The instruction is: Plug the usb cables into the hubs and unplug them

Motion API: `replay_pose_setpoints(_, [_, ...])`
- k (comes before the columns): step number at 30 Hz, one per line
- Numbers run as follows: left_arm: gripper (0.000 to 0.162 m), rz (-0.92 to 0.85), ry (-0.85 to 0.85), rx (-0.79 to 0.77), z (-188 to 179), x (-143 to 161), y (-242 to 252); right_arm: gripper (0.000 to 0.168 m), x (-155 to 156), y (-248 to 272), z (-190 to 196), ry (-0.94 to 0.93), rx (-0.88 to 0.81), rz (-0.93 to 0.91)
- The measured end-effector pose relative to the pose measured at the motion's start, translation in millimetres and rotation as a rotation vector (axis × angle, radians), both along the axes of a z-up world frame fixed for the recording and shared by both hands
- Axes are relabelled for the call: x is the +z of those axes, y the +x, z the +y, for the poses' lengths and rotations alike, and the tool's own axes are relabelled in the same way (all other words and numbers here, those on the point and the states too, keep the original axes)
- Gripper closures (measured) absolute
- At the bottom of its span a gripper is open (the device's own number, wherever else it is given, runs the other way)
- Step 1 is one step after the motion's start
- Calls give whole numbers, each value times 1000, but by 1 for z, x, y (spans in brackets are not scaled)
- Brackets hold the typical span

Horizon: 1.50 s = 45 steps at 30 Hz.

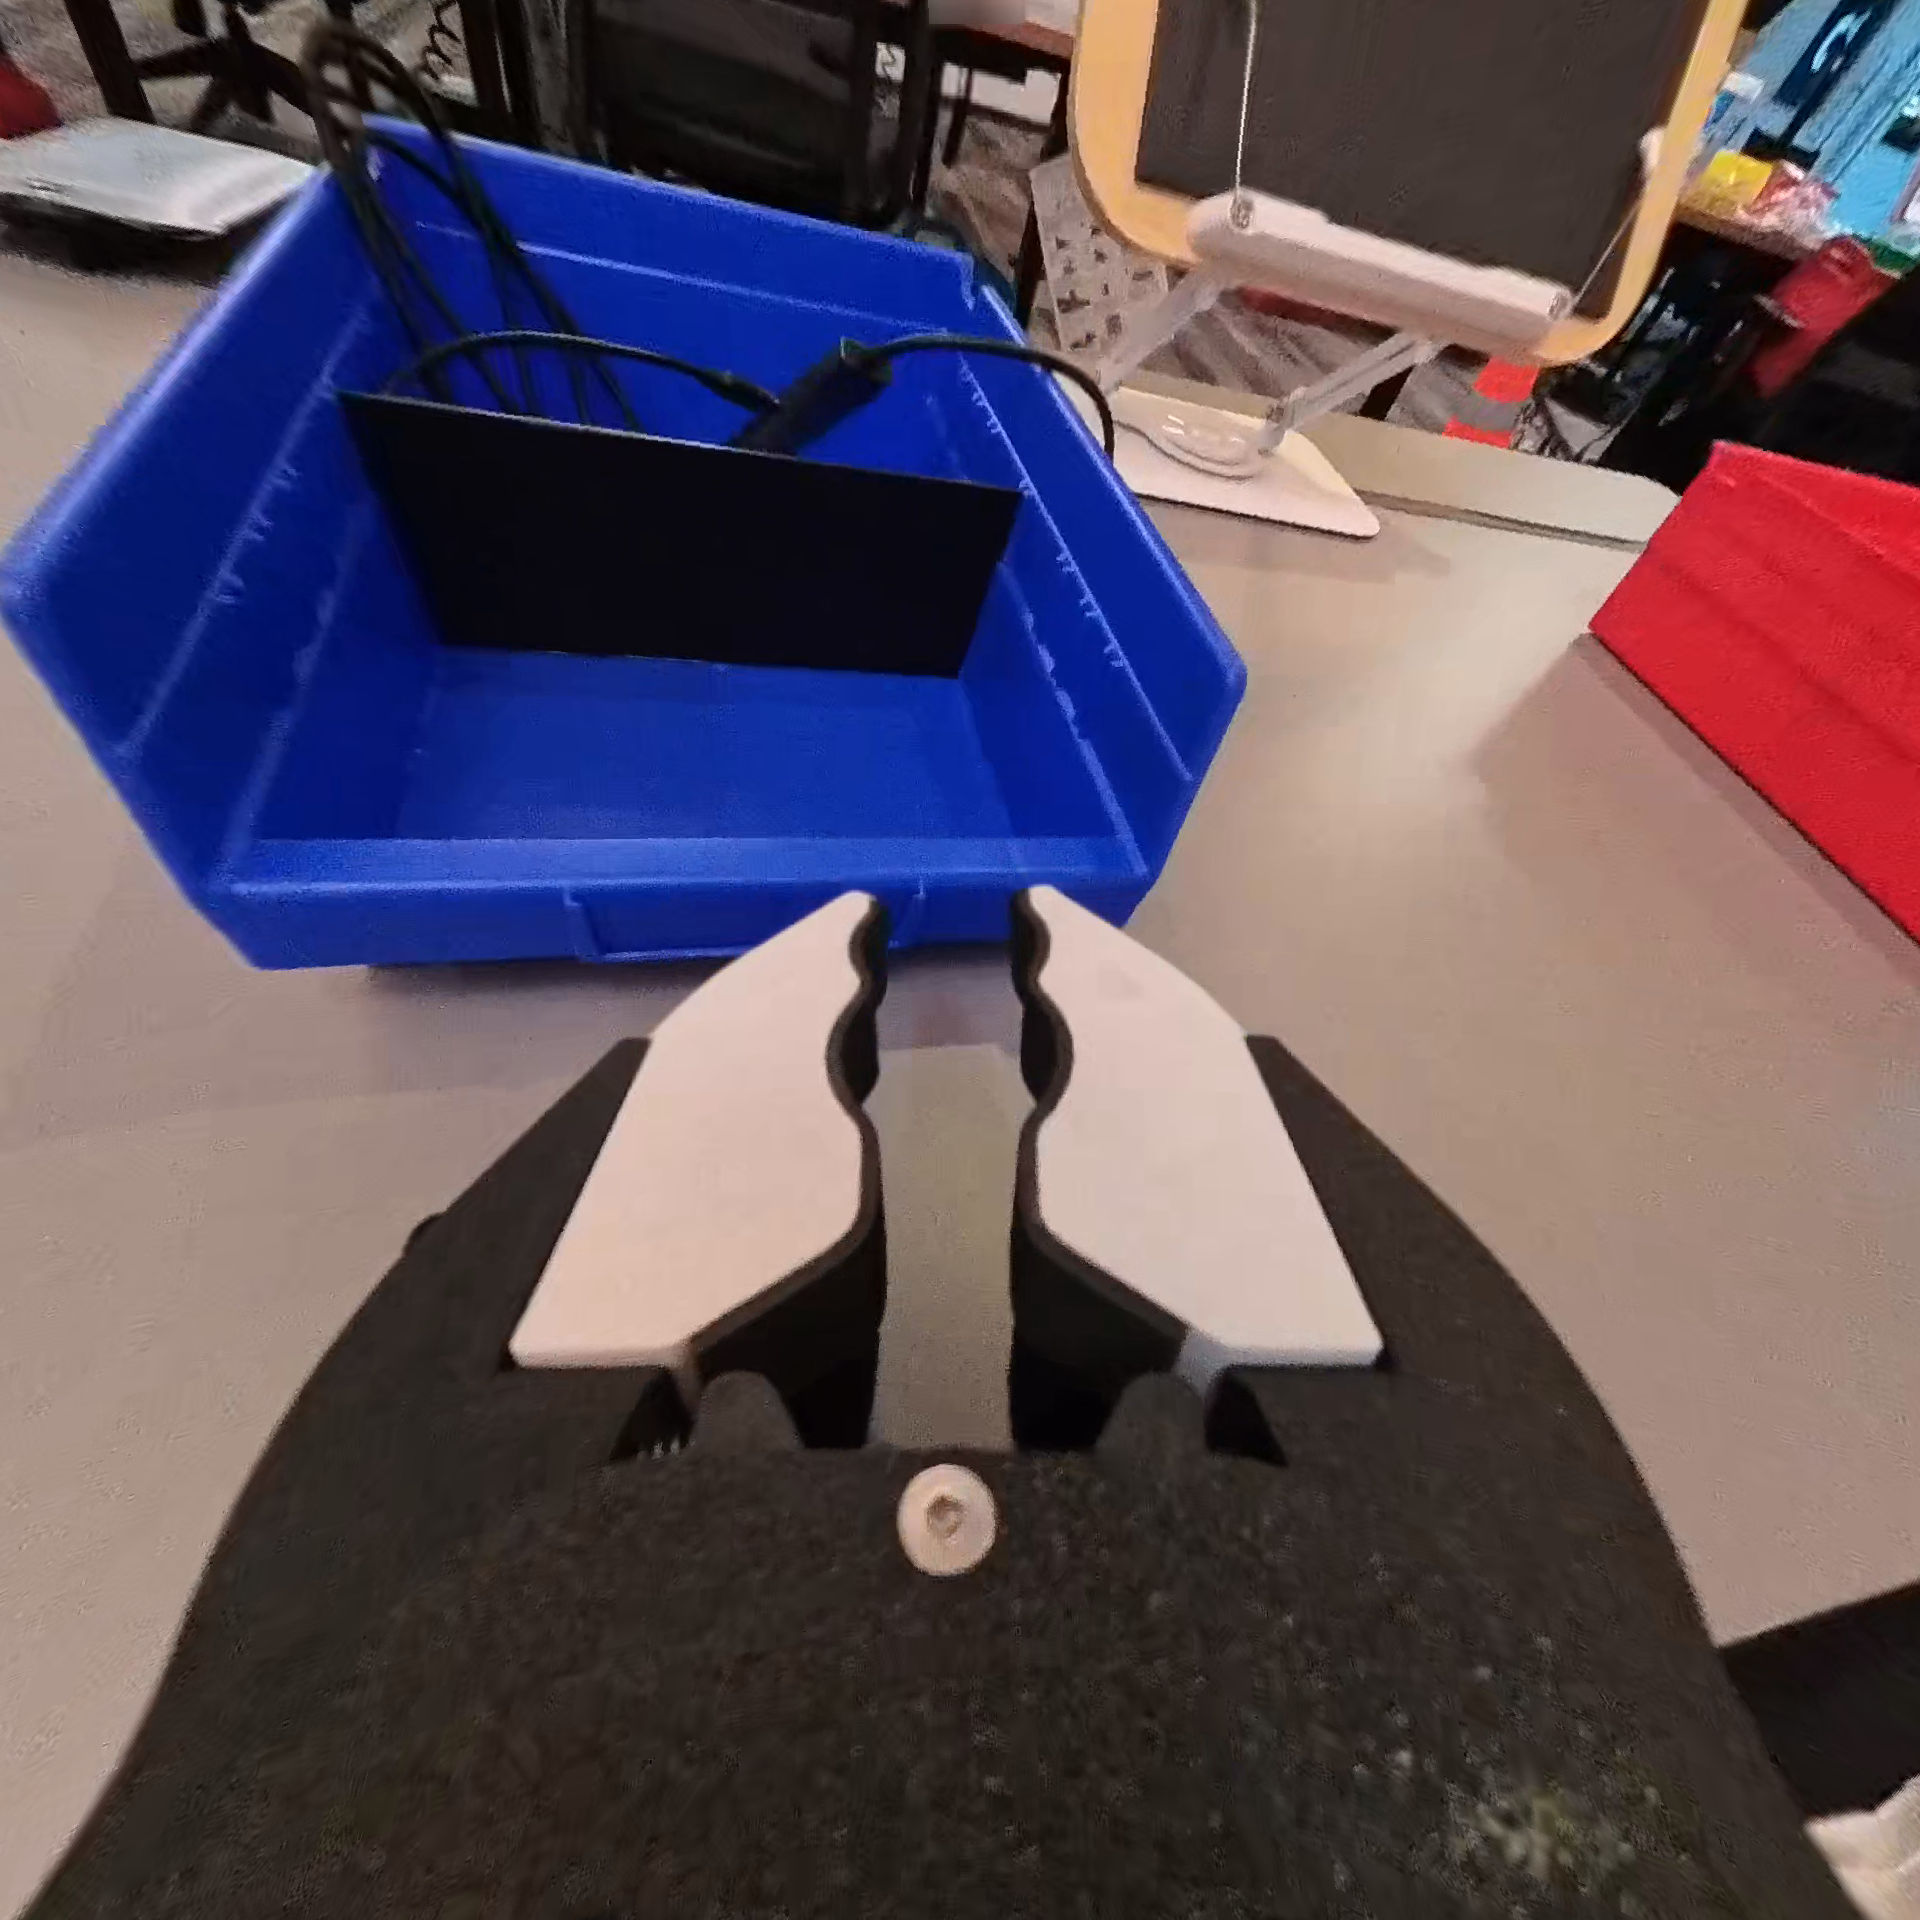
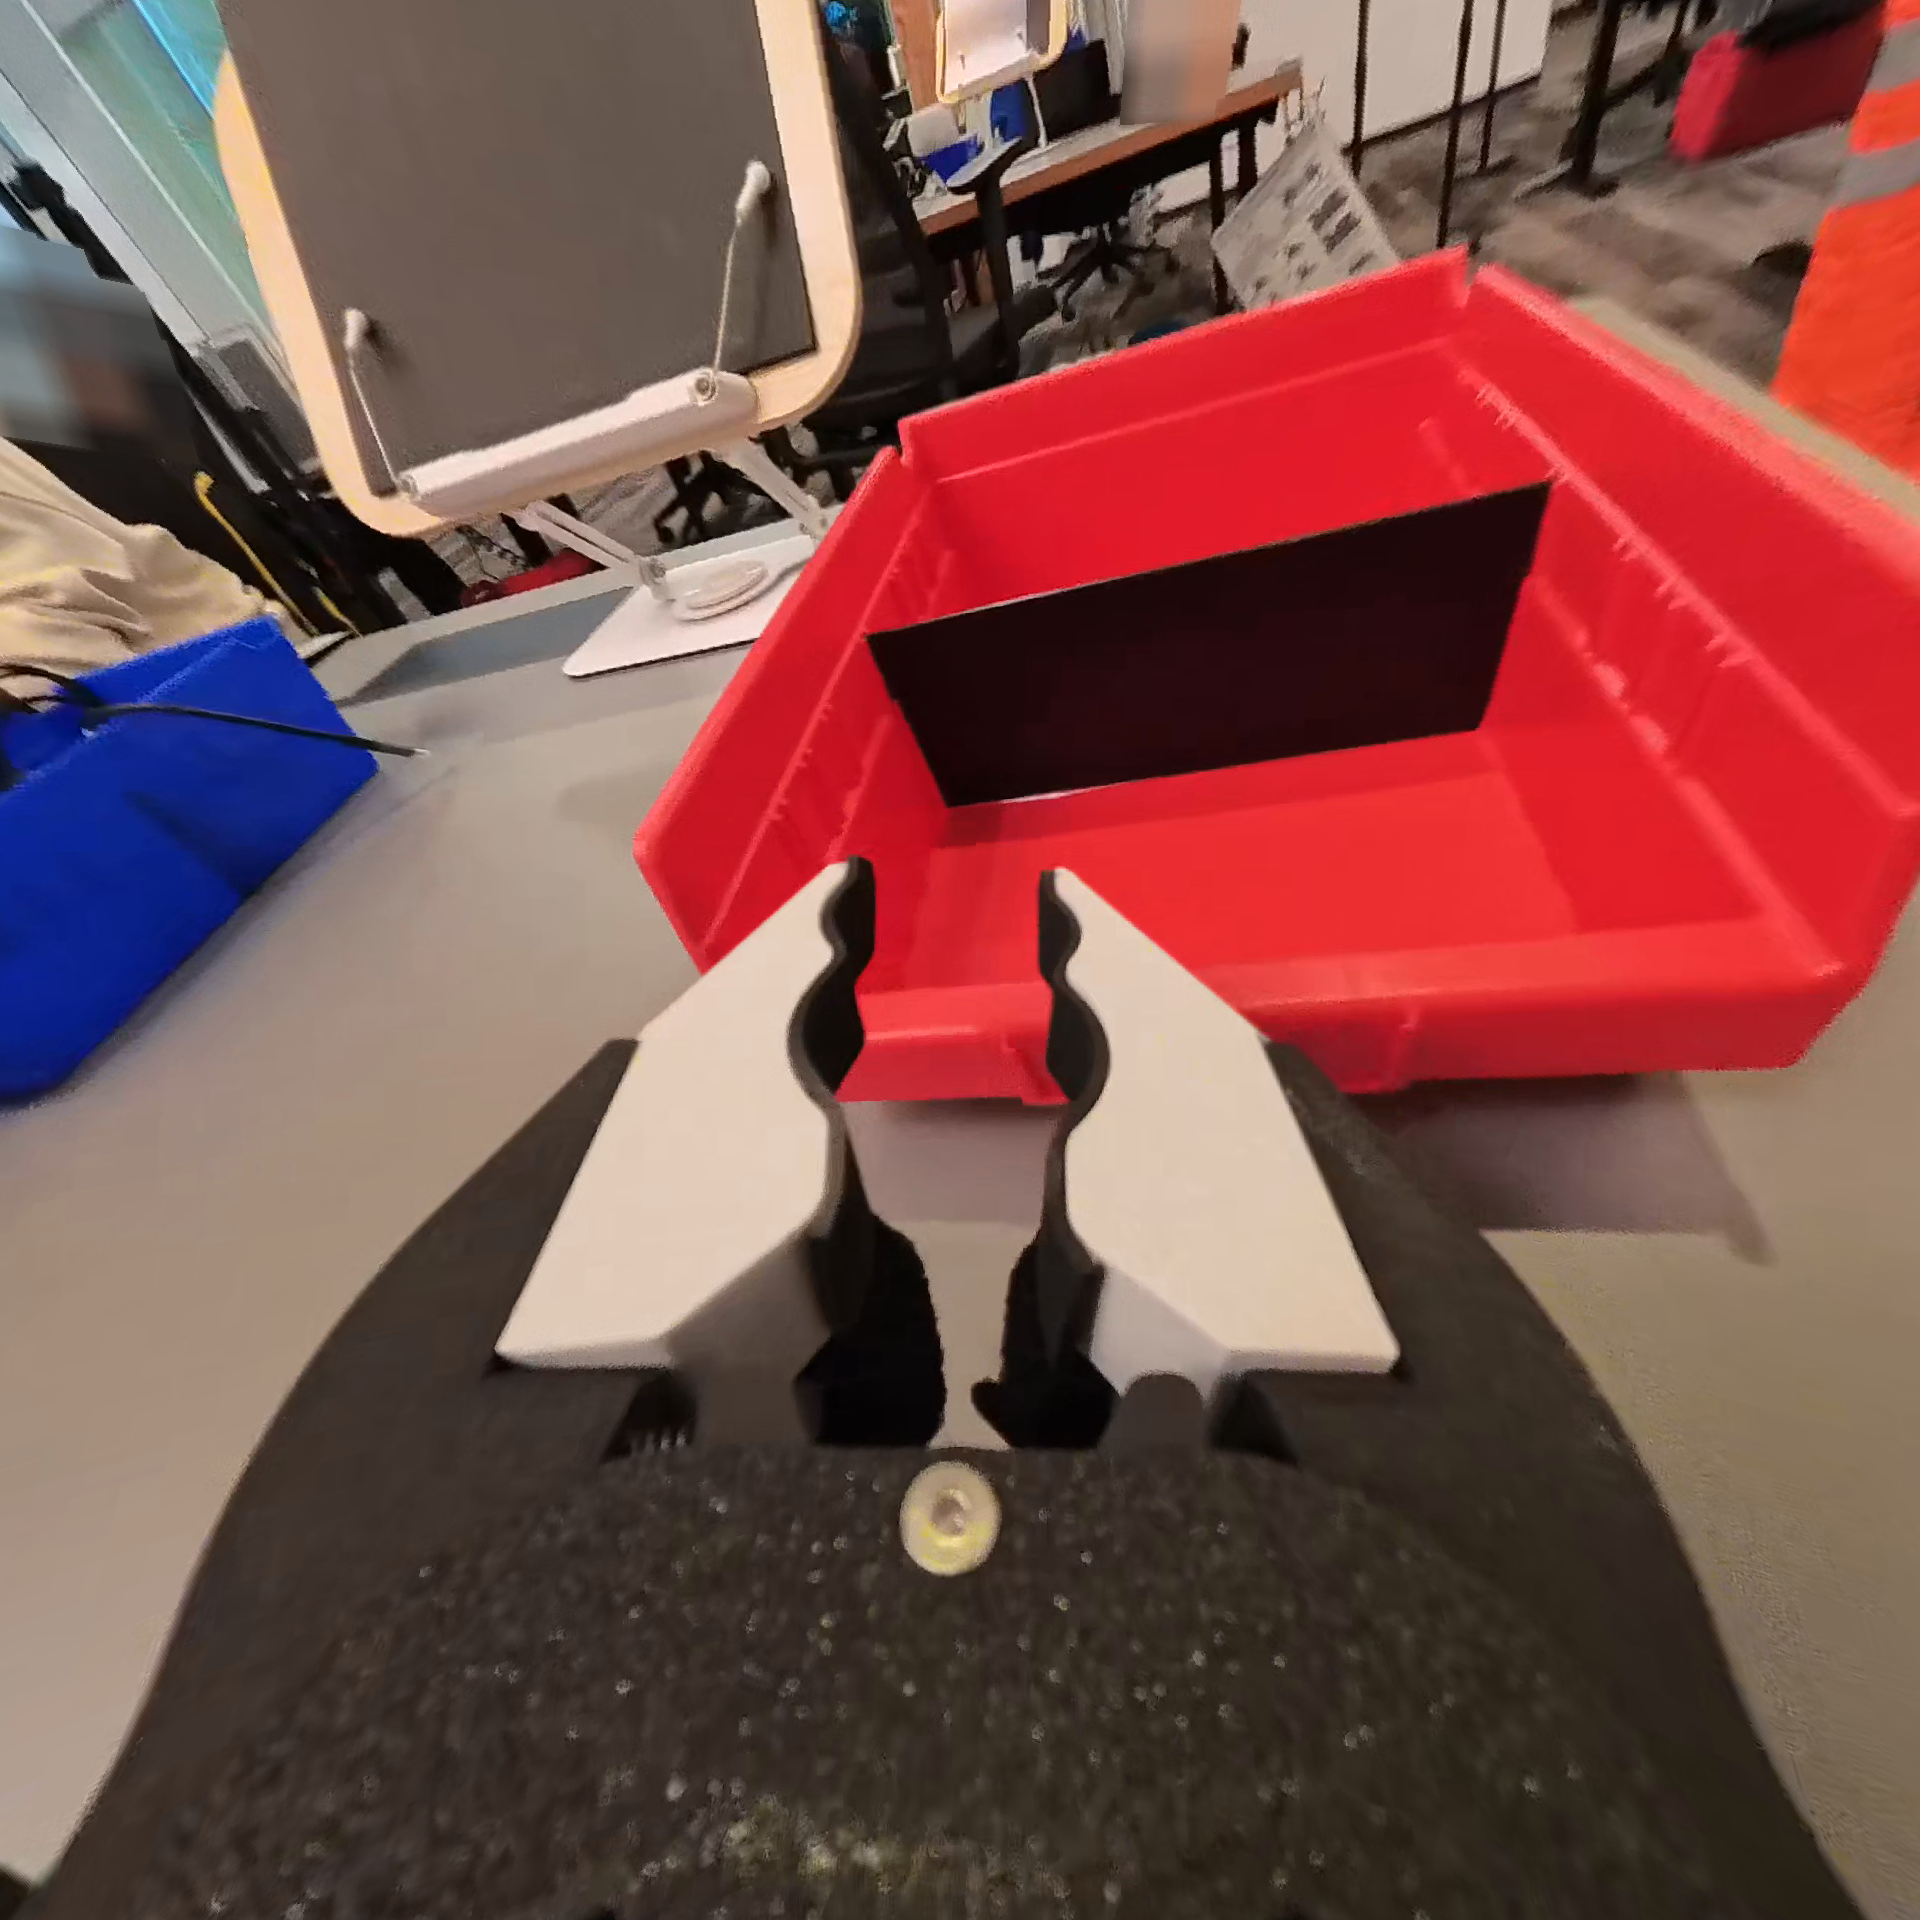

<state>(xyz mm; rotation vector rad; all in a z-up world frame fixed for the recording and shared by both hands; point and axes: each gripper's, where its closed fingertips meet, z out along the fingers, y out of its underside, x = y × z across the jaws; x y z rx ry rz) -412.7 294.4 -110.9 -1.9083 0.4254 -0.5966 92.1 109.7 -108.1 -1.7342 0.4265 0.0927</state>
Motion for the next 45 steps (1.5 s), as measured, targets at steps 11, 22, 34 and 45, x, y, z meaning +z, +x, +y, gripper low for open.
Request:
replay_pose_setpoints(11, [142,-11,-40,-28,6,-8,-4,144,-6,-13,1,-26,33,-2])
replay_pose_setpoints(22, [144,70,5,-33,7,-11,0,146,-10,-17,4,-44,54,9])
replay_pose_setpoints(34, [144,94,15,-48,5,-14,5,147,-10,-17,4,-28,61,57])
replay_pose_setpoints(45, [143,107,24,-59,4,-14,7,147,-14,-22,6,-41,84,69])
